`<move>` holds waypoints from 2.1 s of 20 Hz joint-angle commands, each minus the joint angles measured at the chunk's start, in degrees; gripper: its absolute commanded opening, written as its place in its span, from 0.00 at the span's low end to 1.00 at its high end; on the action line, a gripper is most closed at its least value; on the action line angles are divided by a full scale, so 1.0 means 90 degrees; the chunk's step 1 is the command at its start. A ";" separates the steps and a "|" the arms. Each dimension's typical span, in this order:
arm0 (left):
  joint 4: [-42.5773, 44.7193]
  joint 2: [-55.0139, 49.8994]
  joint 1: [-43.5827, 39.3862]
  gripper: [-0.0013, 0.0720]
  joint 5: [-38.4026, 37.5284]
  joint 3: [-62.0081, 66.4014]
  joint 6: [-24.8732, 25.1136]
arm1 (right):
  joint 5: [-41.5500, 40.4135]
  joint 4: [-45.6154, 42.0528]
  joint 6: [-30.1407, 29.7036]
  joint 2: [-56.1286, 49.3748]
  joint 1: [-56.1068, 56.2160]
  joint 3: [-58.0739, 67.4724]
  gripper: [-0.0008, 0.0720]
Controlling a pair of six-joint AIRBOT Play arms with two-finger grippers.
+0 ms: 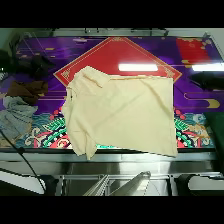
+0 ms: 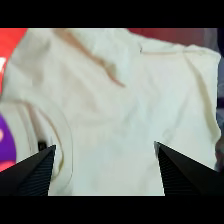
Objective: Fold the shirts.
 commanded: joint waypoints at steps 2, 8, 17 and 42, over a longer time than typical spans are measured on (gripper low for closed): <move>0.0772 0.0879 0.0707 0.99 -0.0532 -0.2720 -0.0107 | 0.0743 -0.0146 0.0136 0.0401 -0.0512 -0.1158 0.51; 0.0763 0.0287 0.0389 0.96 -0.0721 -0.3745 -0.0114 | 0.0828 -0.0041 0.0155 0.0814 -0.0498 -0.1841 0.51; 0.0568 -0.0563 -0.0971 0.46 -0.0078 -0.2895 -0.0141 | 0.1149 -0.1936 0.2123 0.1350 -0.0510 -0.1982 0.72; -0.0085 0.0192 -0.0083 0.05 0.1020 -0.2880 0.0163 | 0.0840 0.0010 0.0376 0.1081 0.1030 -0.4940 0.04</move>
